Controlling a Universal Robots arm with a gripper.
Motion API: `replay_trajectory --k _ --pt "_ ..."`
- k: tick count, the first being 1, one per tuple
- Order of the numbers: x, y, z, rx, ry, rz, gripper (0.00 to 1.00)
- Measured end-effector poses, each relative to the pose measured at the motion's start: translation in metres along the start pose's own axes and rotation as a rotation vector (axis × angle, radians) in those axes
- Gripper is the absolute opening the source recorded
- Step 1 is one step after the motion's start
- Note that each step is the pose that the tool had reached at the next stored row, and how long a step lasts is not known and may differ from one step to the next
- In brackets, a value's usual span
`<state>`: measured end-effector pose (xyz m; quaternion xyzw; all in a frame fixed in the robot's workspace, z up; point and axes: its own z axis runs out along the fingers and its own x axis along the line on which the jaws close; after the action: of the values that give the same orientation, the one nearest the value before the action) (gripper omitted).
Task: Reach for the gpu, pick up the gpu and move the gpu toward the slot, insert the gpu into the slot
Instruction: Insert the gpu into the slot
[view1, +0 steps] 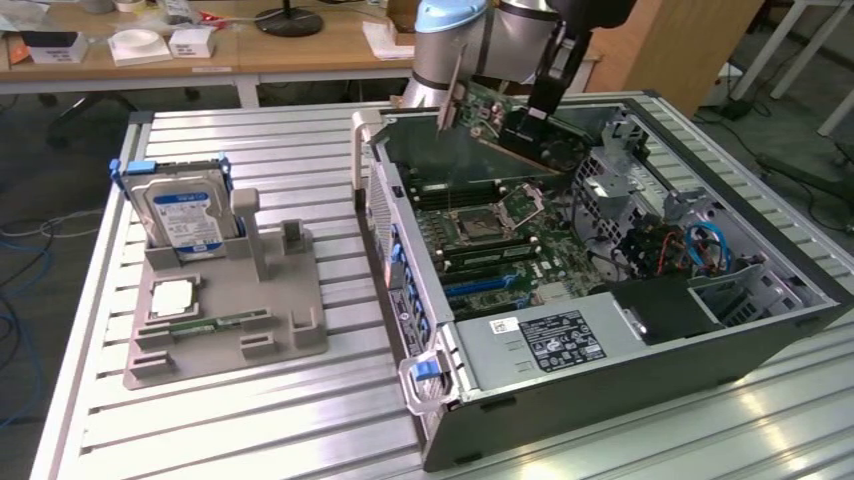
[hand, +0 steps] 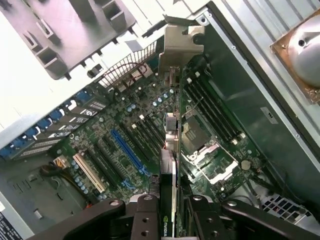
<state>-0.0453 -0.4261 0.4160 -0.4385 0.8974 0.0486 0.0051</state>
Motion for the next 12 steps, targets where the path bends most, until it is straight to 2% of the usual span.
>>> replay_trajectory --k 3,12 --pt "0.0000 -0.0002 0.0016 0.0086 -0.0054 -0.035 0.26" --pt "0.0004 -0.0007 0.0087 0.0091 0.0016 -0.197 0.26"
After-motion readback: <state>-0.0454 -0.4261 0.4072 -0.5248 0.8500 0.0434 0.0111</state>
